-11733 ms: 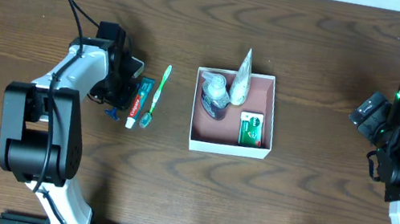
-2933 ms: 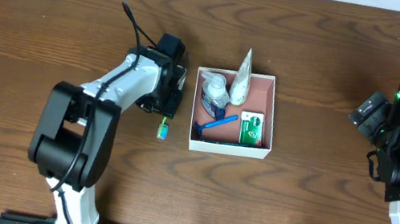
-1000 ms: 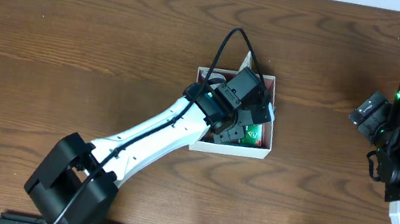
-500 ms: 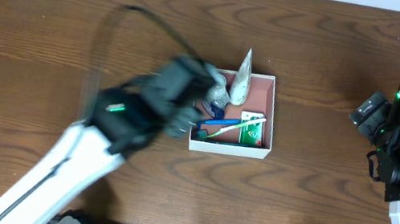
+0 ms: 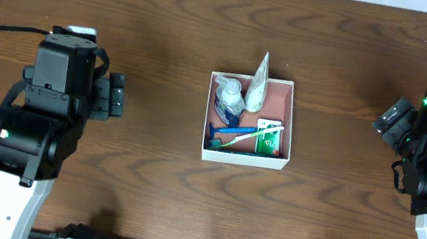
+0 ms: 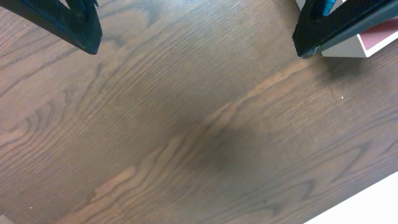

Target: Pack container

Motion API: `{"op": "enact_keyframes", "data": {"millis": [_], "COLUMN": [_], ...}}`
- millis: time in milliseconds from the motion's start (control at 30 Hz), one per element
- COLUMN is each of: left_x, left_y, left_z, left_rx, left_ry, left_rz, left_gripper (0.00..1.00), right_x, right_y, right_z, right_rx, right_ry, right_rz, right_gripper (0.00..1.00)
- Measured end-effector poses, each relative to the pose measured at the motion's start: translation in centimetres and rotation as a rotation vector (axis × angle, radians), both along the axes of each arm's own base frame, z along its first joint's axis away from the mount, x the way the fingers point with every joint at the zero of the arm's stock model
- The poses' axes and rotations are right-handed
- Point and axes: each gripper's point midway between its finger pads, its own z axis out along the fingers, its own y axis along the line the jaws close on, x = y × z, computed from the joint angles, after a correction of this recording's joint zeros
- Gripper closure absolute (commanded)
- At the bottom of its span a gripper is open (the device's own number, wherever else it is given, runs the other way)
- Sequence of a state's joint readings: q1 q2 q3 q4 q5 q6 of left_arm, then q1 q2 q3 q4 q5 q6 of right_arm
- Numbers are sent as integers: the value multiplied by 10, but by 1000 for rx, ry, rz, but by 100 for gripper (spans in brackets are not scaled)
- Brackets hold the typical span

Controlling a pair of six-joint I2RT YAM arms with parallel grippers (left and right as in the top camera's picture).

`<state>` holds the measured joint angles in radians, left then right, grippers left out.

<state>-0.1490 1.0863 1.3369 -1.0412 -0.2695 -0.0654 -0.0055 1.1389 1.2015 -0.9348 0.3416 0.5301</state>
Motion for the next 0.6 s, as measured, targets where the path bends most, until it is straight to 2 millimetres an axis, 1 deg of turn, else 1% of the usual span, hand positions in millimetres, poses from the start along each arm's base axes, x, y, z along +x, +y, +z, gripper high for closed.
{"op": "enact_keyframes", "data": {"millis": [467,533,600], "left_x": [5,5,5], "left_y": [0,0,0], "left_z": [-6,-6,-6], "left_rx": [-6,-6,-6], "left_ry": [19,19,19], "left_rz": [13,13,13], "left_gripper": [2,2,2], "right_x": [0,-1,-5], "right_y": [0,0,0], "right_z": [0,2,8], "right_rx": [0,0,0], "right_ry": [-2,-8,-28], "right_rz": [0,0,0], "right_gripper": [1,1,1]}}
